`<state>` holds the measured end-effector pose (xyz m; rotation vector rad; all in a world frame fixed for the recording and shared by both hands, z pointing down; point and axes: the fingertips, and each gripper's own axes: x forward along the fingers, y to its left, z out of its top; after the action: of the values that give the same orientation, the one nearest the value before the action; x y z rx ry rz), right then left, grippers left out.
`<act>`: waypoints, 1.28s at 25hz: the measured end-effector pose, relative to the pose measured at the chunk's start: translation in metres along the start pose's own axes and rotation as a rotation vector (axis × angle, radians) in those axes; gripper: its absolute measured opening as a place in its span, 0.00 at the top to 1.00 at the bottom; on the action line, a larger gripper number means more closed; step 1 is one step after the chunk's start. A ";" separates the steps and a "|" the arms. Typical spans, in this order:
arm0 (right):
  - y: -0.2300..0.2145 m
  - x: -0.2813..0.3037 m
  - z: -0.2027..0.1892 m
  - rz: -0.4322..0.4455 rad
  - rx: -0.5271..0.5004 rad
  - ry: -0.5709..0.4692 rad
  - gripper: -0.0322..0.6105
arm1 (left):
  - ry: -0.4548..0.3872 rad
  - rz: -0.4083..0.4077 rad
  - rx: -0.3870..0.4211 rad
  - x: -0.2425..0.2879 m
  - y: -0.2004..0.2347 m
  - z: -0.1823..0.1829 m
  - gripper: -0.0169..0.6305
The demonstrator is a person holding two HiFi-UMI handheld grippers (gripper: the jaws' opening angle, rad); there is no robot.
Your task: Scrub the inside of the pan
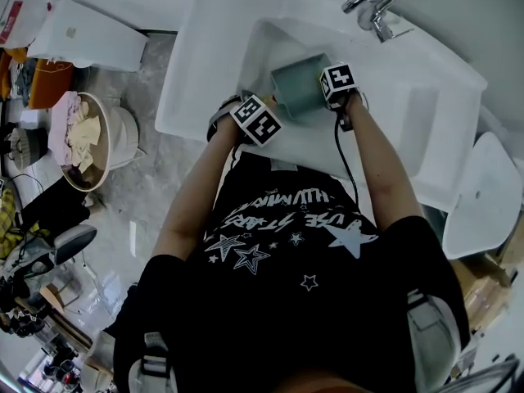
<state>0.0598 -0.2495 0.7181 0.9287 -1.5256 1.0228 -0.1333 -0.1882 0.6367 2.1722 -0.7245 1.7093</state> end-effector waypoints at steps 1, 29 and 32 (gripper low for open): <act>0.000 0.000 -0.001 0.002 0.004 0.000 0.83 | 0.002 0.000 0.001 0.000 -0.001 0.000 0.75; 0.127 -0.013 -0.014 0.416 -0.045 0.018 0.82 | 0.005 0.017 -0.010 0.000 -0.004 0.000 0.75; 0.132 -0.012 -0.015 0.416 -0.040 0.014 0.82 | 0.003 0.018 -0.009 0.000 -0.004 -0.001 0.75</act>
<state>-0.0562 -0.1898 0.6889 0.5838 -1.7631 1.2807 -0.1319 -0.1842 0.6374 2.1632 -0.7520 1.7143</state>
